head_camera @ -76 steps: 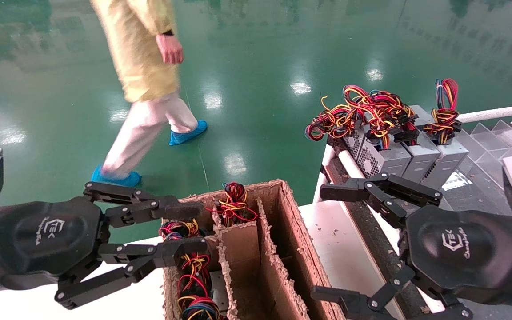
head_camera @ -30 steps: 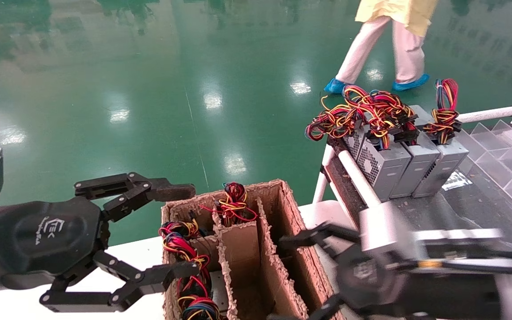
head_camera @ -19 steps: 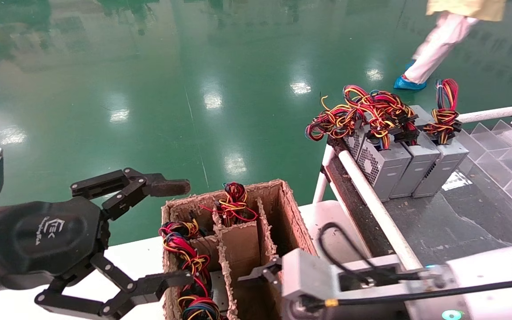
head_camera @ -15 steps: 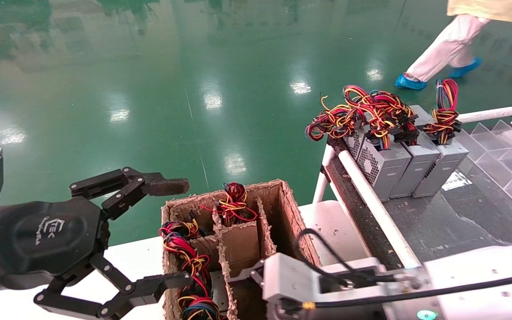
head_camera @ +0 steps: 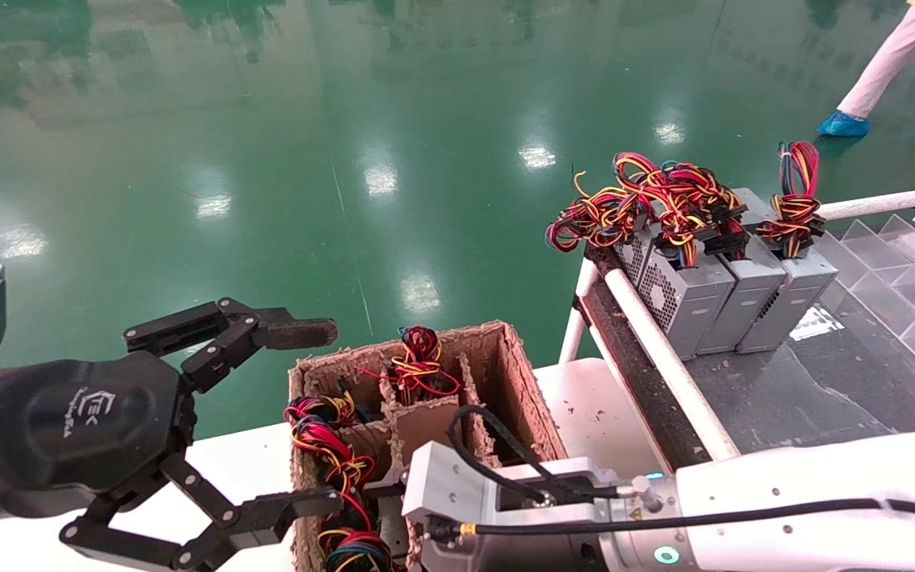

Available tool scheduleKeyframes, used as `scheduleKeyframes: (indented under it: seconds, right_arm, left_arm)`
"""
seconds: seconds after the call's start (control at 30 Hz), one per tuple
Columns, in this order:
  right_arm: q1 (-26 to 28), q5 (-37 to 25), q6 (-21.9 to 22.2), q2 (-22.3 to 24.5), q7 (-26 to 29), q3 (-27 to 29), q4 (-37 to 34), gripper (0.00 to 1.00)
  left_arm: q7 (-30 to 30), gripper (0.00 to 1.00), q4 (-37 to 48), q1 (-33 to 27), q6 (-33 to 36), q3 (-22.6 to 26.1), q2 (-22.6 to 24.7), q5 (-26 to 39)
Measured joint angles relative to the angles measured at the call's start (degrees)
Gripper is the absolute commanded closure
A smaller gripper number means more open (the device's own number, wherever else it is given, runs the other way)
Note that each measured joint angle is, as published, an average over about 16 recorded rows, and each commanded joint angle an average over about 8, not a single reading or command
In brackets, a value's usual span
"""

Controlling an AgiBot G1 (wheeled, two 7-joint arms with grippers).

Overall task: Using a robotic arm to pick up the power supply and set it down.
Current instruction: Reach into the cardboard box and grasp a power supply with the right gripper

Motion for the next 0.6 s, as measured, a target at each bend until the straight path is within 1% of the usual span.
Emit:
scheduleKeyframes:
  seconds: [0.6]
  right_arm:
    - [-1.29,-6.01,4.95,-2.85,0.62,-1.92,-0.06,1.00]
  left_arm:
    - [0.00,0.00,0.00,0.00,0.00,0.01,0.00,-0.01]
